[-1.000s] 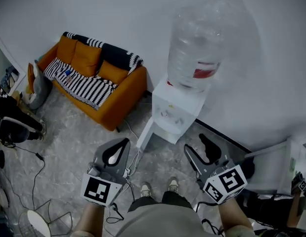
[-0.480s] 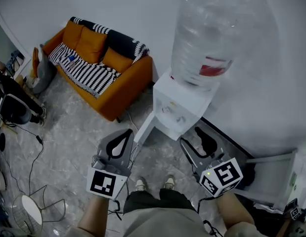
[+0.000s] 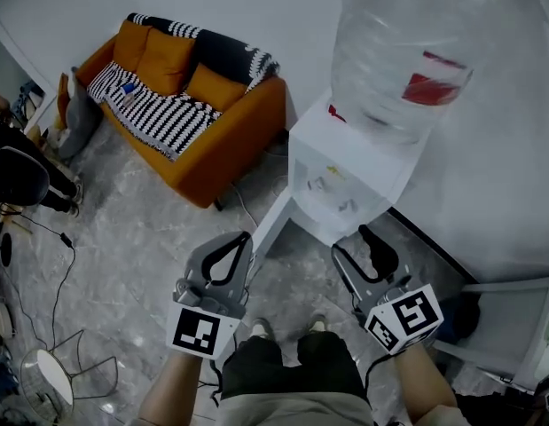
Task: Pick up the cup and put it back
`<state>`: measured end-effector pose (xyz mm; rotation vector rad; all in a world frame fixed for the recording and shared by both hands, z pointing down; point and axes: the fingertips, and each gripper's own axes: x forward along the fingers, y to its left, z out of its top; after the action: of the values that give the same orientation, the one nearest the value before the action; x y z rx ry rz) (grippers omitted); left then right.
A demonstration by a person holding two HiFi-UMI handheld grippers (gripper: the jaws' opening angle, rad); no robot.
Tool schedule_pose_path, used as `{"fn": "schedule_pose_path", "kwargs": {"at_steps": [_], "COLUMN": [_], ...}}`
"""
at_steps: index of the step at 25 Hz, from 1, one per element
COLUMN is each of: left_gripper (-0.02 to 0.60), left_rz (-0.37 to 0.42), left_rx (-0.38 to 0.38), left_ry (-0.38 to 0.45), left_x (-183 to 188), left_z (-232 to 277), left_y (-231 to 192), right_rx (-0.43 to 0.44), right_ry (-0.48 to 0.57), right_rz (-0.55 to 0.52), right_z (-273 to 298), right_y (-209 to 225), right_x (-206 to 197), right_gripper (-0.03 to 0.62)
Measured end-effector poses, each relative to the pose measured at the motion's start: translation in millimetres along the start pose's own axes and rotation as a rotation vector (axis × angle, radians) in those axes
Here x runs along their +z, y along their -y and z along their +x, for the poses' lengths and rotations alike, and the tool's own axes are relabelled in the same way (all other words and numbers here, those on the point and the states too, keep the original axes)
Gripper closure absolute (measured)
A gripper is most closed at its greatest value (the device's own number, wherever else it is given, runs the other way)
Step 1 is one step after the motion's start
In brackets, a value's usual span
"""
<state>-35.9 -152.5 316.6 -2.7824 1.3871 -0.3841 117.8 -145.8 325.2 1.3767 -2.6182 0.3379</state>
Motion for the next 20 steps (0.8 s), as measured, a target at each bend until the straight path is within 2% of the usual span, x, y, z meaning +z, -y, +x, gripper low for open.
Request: {"fn": "schedule_pose_path", "kwargs": {"at_steps": [6,16,20], "left_gripper": [0.58,0.58,0.58], "left_rz": [0.021,0.087,0.016], "left_rx": [-0.028,-0.097,-0.09], "left_ry": [0.0,0.055,0.02], "left_x": [-79,-220,-291], "left_z": [27,75,96], "left_y": [6,24,28], "right_rx": [-0.024,-0.028,-0.014], "right_ry": [-0.01,-0.034,-0.049], "right_rz": [-0.003,-0.013,-0.015], "right_z": [26,74,97], "right_y": [18,37,47], "right_x": [-82,-230,-292], "right_gripper": [0.362,0.362,0.368]}}
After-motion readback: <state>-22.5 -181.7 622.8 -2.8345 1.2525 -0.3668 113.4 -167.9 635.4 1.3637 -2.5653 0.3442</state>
